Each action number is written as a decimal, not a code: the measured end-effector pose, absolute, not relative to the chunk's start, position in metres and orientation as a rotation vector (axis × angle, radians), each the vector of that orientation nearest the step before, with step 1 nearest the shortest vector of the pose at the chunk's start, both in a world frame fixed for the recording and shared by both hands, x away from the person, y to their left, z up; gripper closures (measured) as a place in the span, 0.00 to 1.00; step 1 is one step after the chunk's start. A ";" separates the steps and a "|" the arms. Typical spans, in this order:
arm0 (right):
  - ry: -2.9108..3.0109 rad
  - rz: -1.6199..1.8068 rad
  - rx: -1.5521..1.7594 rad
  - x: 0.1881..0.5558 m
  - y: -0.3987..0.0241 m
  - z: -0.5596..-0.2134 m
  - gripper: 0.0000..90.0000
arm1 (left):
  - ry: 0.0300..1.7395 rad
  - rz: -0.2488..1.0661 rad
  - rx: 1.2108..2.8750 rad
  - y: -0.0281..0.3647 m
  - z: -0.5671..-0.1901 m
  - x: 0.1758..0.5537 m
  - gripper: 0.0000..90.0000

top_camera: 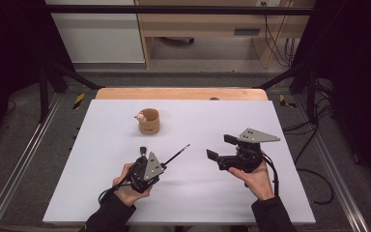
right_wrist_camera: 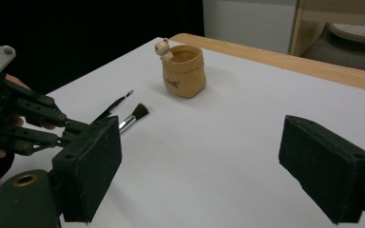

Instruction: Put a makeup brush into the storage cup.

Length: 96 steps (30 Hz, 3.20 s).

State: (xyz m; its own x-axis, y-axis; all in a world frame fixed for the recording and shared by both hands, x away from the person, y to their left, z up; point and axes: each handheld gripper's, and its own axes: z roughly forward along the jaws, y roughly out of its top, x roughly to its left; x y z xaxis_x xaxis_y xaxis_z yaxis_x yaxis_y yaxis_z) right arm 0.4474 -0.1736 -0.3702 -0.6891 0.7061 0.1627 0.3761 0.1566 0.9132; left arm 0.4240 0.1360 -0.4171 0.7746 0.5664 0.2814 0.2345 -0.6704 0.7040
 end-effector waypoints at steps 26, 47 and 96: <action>2.098 1.759 1.140 0.448 -0.140 -0.385 0.24 | 0.827 0.579 2.090 0.124 -0.415 0.426 0.94; 2.053 1.914 1.283 0.455 -0.114 -0.397 0.46 | 0.893 0.561 2.042 0.107 -0.415 0.423 0.94; 1.969 2.063 1.420 0.457 -0.110 -0.408 0.94 | 0.894 0.517 2.023 0.090 -0.418 0.415 0.94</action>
State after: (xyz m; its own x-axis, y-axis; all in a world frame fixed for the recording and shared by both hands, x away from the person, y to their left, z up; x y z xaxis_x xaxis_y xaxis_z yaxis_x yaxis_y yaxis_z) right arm 0.4574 -0.1101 -0.4079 -0.6017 0.5220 0.6045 0.5793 -0.2358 0.7802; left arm 0.4145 0.0903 -0.4176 0.6602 0.7504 0.0323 0.4024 -0.3897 0.8284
